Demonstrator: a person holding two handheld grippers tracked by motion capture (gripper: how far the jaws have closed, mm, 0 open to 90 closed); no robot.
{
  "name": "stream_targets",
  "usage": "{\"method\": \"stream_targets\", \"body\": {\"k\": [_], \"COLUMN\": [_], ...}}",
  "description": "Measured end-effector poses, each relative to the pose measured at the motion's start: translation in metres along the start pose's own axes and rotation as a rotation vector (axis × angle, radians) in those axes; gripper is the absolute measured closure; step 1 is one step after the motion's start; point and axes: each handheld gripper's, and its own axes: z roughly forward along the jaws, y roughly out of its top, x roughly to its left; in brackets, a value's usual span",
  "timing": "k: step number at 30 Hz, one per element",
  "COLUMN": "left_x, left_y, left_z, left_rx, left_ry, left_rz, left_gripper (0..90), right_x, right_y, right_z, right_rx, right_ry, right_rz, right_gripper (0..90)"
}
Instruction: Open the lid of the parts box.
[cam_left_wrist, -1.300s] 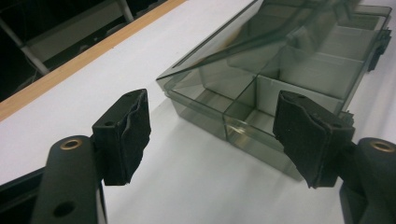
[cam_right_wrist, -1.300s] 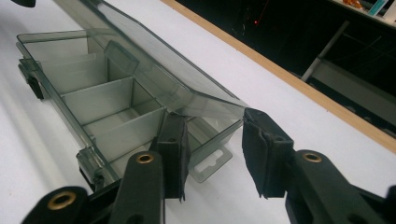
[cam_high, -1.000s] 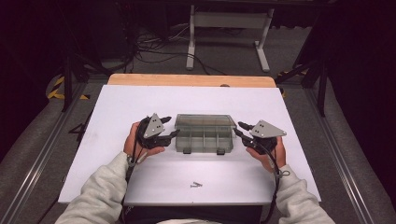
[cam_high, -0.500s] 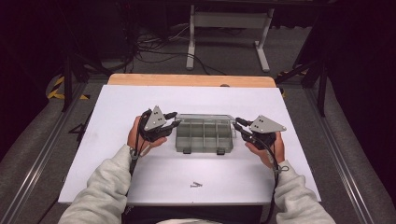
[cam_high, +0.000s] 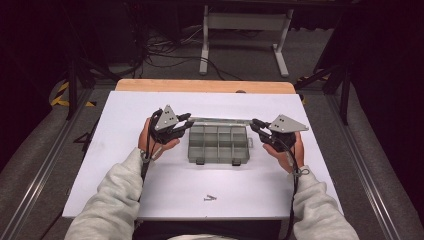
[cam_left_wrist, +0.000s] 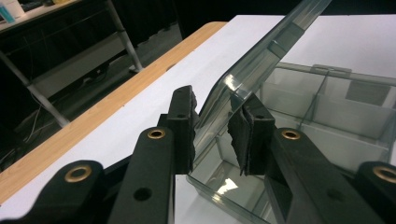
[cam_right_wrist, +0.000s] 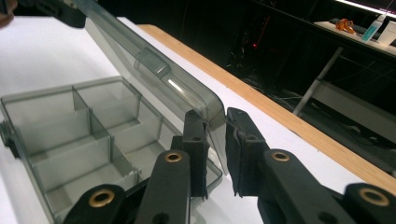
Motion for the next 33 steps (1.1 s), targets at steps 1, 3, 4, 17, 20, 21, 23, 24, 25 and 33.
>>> {"method": "stream_targets", "body": {"k": [1,3,4,17,20,21,23,24,25,33], "left_x": [0.001,0.002,0.003,0.013,0.016,0.016,0.017,0.017,0.017,0.021], "left_y": [0.001,0.002,0.003,0.005,0.005,0.005,0.005,0.004,0.004,0.0], "left_z": [0.0,0.002,0.002,0.012,0.013,0.013,0.015,0.016,0.017,0.029], "left_rx": [0.0,0.002,0.003,0.024,0.025,0.027,0.033,0.036,0.042,0.094], "left_ry": [0.001,0.005,0.006,0.037,0.041,0.042,0.045,0.05,0.05,0.059], "left_rz": [-0.003,-0.008,-0.006,-0.035,-0.043,-0.04,-0.041,-0.042,-0.044,-0.048], "left_gripper": [71.5,71.6,71.6,67.5,66.7,67.4,68.4,68.8,70.0,75.8], "right_x": [-0.002,-0.004,-0.005,-0.015,-0.018,-0.019,-0.021,-0.022,-0.023,-0.032], "right_y": [0.001,0.003,0.003,0.004,0.004,0.003,0.001,0.0,-0.001,-0.008], "right_z": [0.001,0.002,0.003,0.015,0.018,0.019,0.023,0.025,0.027,0.044], "right_rx": [-0.004,-0.007,-0.008,0.024,0.024,0.025,0.028,0.03,0.035,0.068], "right_ry": [0.001,0.0,0.001,0.004,0.003,0.003,0.009,0.009,0.012,0.032], "right_rz": [0.01,0.017,0.022,0.084,0.093,0.102,0.114,0.122,0.127,0.206], "right_gripper": [78.9,79.2,79.1,79.1,79.1,79.1,79.0,78.9,79.0,79.9]}}
